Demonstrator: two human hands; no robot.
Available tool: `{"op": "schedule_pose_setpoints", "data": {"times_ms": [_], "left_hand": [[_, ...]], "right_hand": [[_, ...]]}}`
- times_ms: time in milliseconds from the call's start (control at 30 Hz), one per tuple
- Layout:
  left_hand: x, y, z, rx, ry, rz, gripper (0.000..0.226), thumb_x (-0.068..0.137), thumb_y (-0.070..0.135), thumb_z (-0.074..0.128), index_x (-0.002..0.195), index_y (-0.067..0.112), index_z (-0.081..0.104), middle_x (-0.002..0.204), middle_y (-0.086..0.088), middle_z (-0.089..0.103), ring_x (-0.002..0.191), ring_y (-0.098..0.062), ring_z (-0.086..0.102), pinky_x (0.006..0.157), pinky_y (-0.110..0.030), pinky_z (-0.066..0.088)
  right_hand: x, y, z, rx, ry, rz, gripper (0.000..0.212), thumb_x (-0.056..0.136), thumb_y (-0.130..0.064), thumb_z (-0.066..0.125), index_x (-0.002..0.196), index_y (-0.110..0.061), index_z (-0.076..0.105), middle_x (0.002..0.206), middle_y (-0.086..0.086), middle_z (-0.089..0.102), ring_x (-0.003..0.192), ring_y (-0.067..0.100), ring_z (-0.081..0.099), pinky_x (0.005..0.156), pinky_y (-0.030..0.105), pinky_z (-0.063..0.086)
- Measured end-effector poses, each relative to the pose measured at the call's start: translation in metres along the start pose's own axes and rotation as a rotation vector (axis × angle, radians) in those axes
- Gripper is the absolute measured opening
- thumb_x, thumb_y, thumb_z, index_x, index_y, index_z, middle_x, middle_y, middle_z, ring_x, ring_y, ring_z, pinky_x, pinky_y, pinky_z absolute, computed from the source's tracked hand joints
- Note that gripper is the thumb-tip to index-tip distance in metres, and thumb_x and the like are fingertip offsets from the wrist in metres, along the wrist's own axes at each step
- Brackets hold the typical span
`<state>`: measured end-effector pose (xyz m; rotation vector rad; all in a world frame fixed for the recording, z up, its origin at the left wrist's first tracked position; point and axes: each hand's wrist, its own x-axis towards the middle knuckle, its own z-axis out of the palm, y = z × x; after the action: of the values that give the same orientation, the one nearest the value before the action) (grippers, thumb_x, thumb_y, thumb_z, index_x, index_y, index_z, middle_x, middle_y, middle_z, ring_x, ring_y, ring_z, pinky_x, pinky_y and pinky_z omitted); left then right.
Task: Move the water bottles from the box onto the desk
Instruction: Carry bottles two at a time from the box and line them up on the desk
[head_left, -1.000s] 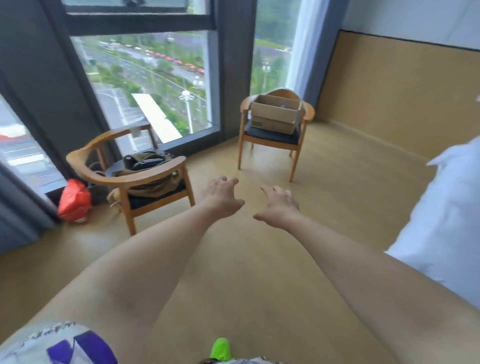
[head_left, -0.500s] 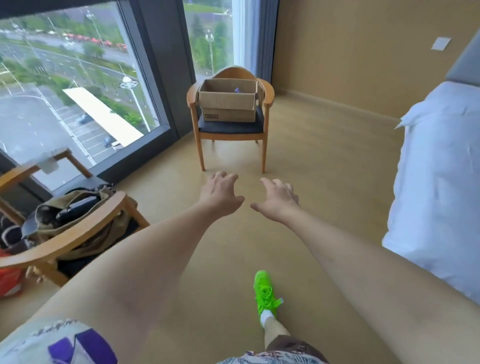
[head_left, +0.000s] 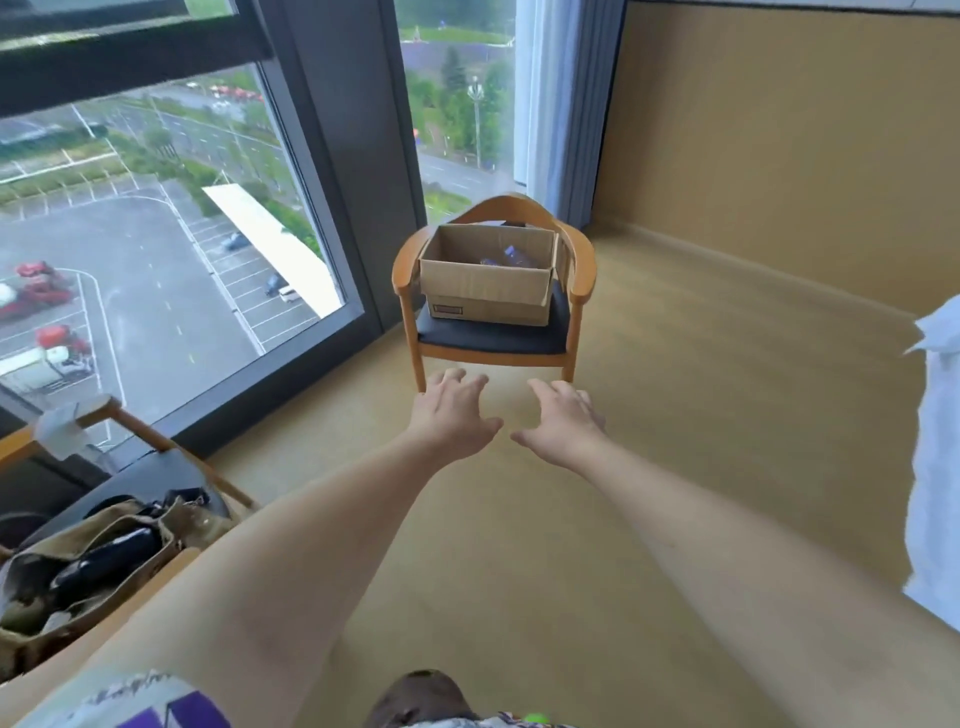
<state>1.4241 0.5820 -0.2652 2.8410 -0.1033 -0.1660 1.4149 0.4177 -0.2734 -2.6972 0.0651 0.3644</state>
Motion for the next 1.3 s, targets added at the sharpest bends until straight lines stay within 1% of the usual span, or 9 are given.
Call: {"op": "schedule_pose_setpoints", "data": {"times_ms": [200, 433, 533, 733, 867, 967, 1067, 1200, 1300], "left_hand": [[0.134, -0.03, 0.001, 0.036, -0.02, 0.029, 0.067, 0.09, 0.052, 0.069, 0.147, 0.025, 0.048, 0.151, -0.007, 0.047, 0.14, -0.031, 0.038, 0.109, -0.05, 0.045], [0.312, -0.069, -0.007, 0.009, -0.058, 0.048, 0.061, 0.09, 0.052, 0.065, 0.143, 0.026, 0.051, 0.139, -0.003, 0.052, 0.131, -0.029, 0.042, 0.102, -0.046, 0.048], [0.377, -0.084, -0.019, 0.019, -0.096, 0.079, 0.063, 0.09, 0.051, 0.065, 0.146, 0.026, 0.05, 0.141, -0.004, 0.052, 0.133, -0.028, 0.042, 0.103, -0.045, 0.047], [0.484, -0.109, -0.029, -0.02, -0.127, 0.064, 0.065, 0.09, 0.052, 0.067, 0.146, 0.025, 0.049, 0.144, -0.006, 0.051, 0.135, -0.03, 0.042, 0.102, -0.047, 0.048], [0.537, -0.125, -0.019, -0.028, -0.178, 0.037, 0.063, 0.089, 0.051, 0.069, 0.144, 0.028, 0.05, 0.143, -0.005, 0.051, 0.134, -0.029, 0.043, 0.103, -0.048, 0.049], [0.581, -0.134, -0.013, -0.038, -0.203, 0.021, 0.058, 0.088, 0.05, 0.069, 0.139, 0.027, 0.053, 0.137, -0.005, 0.053, 0.13, -0.03, 0.045, 0.103, -0.048, 0.048], [0.632, -0.142, -0.004, -0.033, -0.229, 0.007, 0.063, 0.088, 0.047, 0.067, 0.144, 0.025, 0.05, 0.139, -0.006, 0.05, 0.134, -0.031, 0.041, 0.107, -0.047, 0.044], [0.702, -0.144, 0.013, -0.034, -0.274, -0.055, 0.063, 0.09, 0.048, 0.066, 0.146, 0.026, 0.049, 0.143, -0.005, 0.049, 0.139, -0.03, 0.038, 0.107, -0.048, 0.045], [0.747, -0.139, 0.024, -0.036, -0.333, -0.088, 0.061, 0.092, 0.047, 0.066, 0.147, 0.028, 0.047, 0.144, -0.004, 0.049, 0.138, -0.028, 0.04, 0.104, -0.046, 0.045]], "right_hand": [[0.132, -0.013, -0.012, -0.003, 0.008, 0.008, 0.082, 0.088, -0.054, 0.071, 0.156, -0.033, 0.03, 0.161, 0.004, 0.034, 0.146, 0.033, 0.03, 0.116, 0.048, 0.034], [0.296, -0.052, -0.029, -0.018, 0.019, 0.077, 0.078, 0.088, -0.054, 0.069, 0.153, -0.032, 0.033, 0.153, 0.003, 0.042, 0.138, 0.032, 0.038, 0.109, 0.047, 0.04], [0.354, -0.074, -0.039, -0.006, 0.008, 0.118, 0.073, 0.09, -0.054, 0.067, 0.152, -0.031, 0.036, 0.151, 0.004, 0.045, 0.136, 0.032, 0.04, 0.107, 0.049, 0.042], [0.446, -0.098, -0.049, 0.01, -0.022, 0.176, 0.079, 0.091, -0.051, 0.069, 0.156, -0.028, 0.032, 0.156, 0.006, 0.041, 0.141, 0.032, 0.038, 0.109, 0.05, 0.043], [0.506, -0.101, -0.049, -0.007, -0.063, 0.19, 0.078, 0.09, -0.052, 0.069, 0.155, -0.029, 0.033, 0.154, 0.006, 0.043, 0.139, 0.033, 0.039, 0.108, 0.05, 0.042], [0.557, -0.098, -0.047, -0.007, -0.094, 0.184, 0.079, 0.087, -0.054, 0.07, 0.153, -0.03, 0.035, 0.151, 0.005, 0.045, 0.138, 0.034, 0.04, 0.107, 0.049, 0.041], [0.614, -0.09, -0.043, -0.012, -0.131, 0.193, 0.082, 0.086, -0.058, 0.069, 0.155, -0.031, 0.033, 0.152, 0.005, 0.043, 0.139, 0.034, 0.039, 0.108, 0.047, 0.042], [0.695, -0.067, -0.04, -0.001, -0.201, 0.227, 0.075, 0.084, -0.058, 0.068, 0.148, -0.031, 0.04, 0.148, 0.006, 0.046, 0.137, 0.036, 0.041, 0.108, 0.049, 0.042], [0.75, -0.051, -0.043, 0.03, -0.257, 0.273, 0.082, 0.086, -0.056, 0.069, 0.154, -0.028, 0.034, 0.153, 0.008, 0.044, 0.14, 0.036, 0.04, 0.109, 0.047, 0.042]]}}
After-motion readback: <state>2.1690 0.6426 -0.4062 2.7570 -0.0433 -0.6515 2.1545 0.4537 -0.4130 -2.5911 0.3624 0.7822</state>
